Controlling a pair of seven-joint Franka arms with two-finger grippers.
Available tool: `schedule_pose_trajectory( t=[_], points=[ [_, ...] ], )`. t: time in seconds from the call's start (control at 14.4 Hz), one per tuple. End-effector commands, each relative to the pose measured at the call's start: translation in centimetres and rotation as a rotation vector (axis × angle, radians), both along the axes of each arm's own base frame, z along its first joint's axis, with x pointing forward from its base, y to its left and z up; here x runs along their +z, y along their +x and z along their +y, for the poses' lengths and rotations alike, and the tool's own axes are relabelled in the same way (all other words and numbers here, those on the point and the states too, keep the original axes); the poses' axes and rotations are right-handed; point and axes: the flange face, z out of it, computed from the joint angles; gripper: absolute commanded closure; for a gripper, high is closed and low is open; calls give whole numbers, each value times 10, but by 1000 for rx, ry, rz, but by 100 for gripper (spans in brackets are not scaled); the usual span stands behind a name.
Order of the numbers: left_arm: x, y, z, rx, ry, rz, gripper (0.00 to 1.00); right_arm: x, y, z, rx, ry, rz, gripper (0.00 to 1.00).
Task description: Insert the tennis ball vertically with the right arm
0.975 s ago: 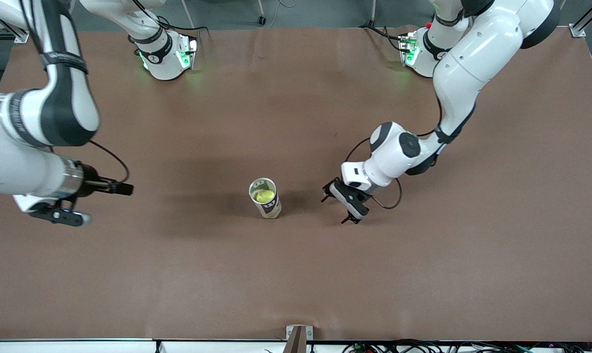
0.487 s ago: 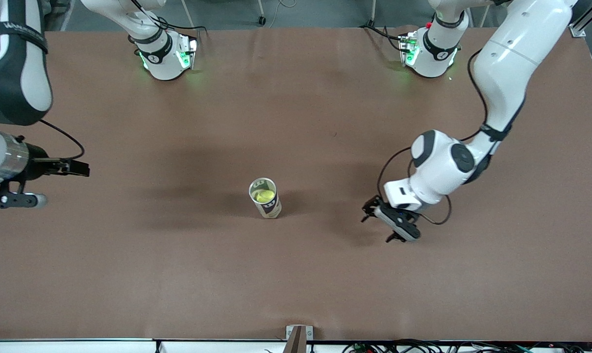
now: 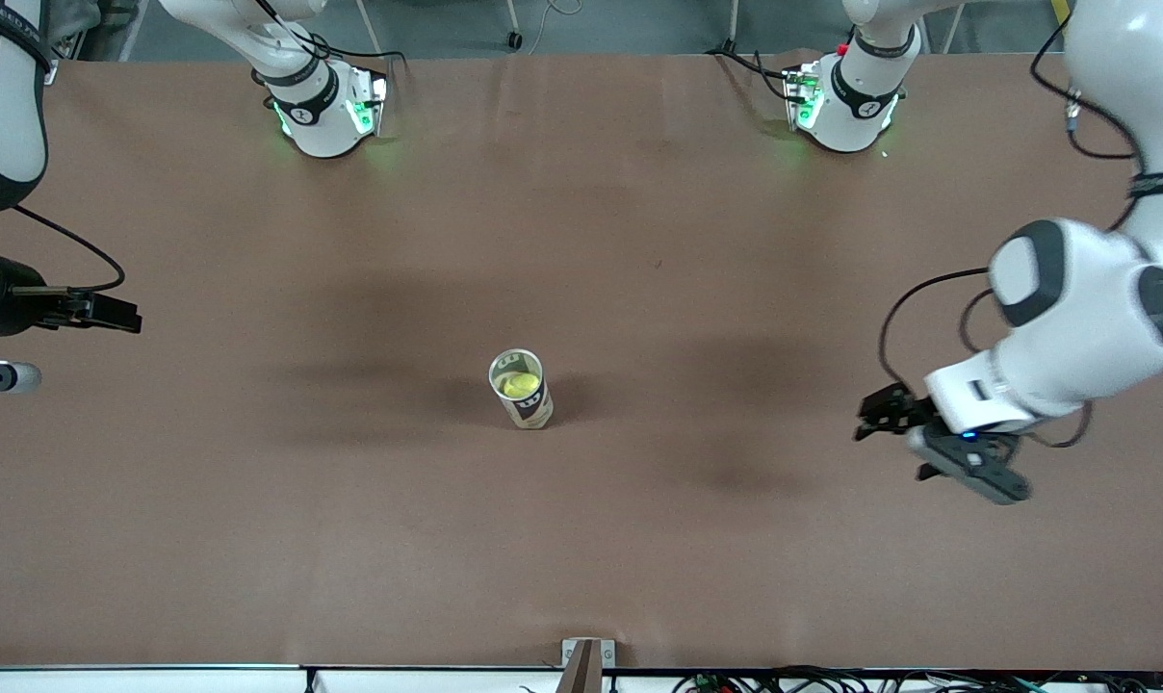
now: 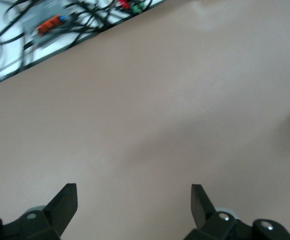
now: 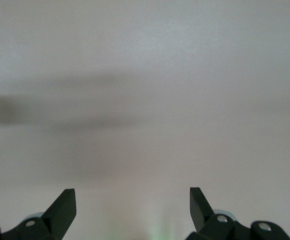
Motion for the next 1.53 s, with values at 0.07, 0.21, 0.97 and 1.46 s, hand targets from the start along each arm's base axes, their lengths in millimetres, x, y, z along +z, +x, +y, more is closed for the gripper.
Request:
schedule_pose_trajectory(
  t=[0.07, 0.21, 0.97, 1.46],
  points=[
    [63, -17, 17, 42, 61, 38, 0, 14, 2, -1, 4, 7, -25, 0],
    [92, -31, 36, 99, 100, 66, 0, 20, 2, -1, 3, 12, -36, 0],
    [245, -138, 83, 398, 251, 98, 0, 53, -41, -14, -27, 57, 16, 0],
    [245, -177, 72, 391, 213, 184, 0, 76, -77, -18, -22, 57, -64, 0]
  ],
)
